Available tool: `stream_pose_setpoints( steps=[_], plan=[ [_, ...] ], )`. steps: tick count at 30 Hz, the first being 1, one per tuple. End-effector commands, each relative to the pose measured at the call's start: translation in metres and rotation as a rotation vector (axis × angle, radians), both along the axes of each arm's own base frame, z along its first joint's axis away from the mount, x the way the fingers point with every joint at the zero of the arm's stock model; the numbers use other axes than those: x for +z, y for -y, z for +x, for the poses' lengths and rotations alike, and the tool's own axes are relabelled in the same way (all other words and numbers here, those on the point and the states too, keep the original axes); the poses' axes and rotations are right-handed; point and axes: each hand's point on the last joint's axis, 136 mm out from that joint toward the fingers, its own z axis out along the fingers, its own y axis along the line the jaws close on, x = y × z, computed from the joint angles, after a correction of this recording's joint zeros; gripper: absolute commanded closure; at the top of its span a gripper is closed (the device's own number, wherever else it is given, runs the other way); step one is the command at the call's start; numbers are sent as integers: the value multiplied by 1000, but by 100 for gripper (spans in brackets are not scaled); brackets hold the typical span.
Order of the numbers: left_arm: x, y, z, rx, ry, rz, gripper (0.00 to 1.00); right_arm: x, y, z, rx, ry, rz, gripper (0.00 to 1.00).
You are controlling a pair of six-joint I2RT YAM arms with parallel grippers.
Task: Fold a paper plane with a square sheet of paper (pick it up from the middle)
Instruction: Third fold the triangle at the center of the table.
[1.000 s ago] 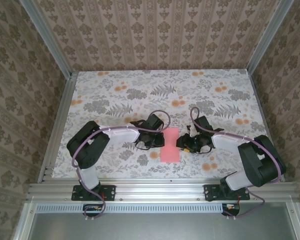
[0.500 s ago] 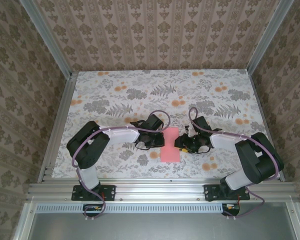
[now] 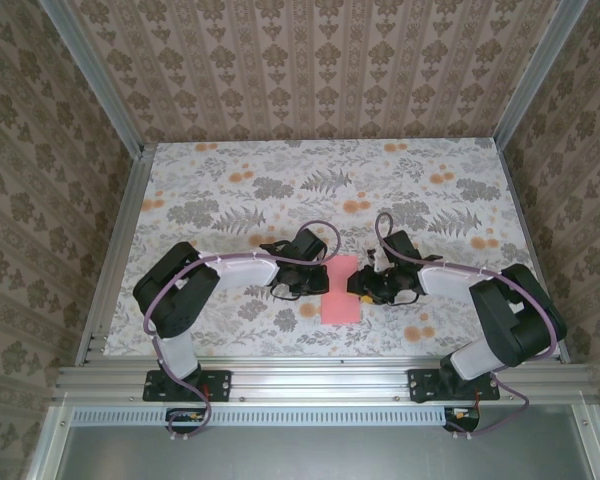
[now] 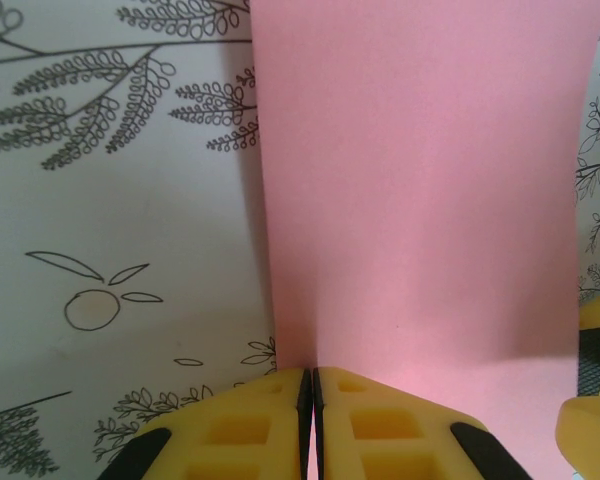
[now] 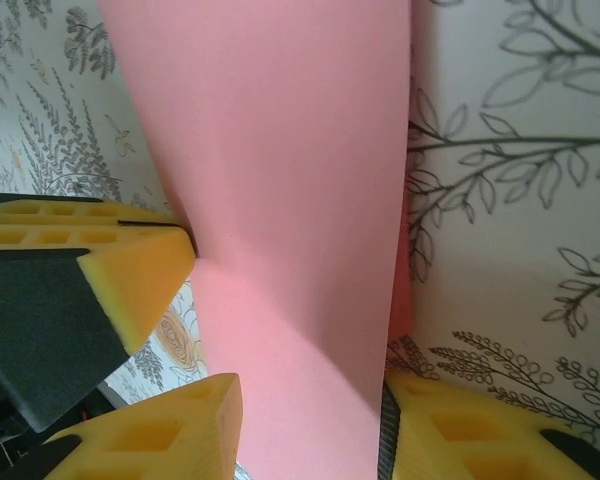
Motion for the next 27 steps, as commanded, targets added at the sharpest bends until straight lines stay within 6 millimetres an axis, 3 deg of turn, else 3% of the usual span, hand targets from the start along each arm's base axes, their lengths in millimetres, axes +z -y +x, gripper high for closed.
stream_pose_setpoints(
  steps=[1, 7, 13, 17, 20, 23, 27],
  plan=[
    [-8, -14, -8, -23, -12, 68, 87, 3, -1, 6, 30, 7, -20, 61],
    [-11, -16, -9, -30, -8, 82, 87, 1, -2, 14, 57, 3, -31, 68],
    [-7, -15, -9, -46, 13, 88, 85, 1, -4, 15, 67, -8, -26, 86],
    [13, -7, -8, -87, 85, 76, 79, 8, -4, 14, 28, -9, -1, 92],
    [35, -1, -13, -145, 178, 79, 65, 10, -2, 13, -8, -12, 6, 94],
    [54, 4, -27, -238, 288, 110, 54, 9, -1, 12, -32, -22, 7, 95],
    [63, 5, -53, -374, 436, 213, 50, 4, 0, 11, -51, -41, 7, 95]
  ],
)
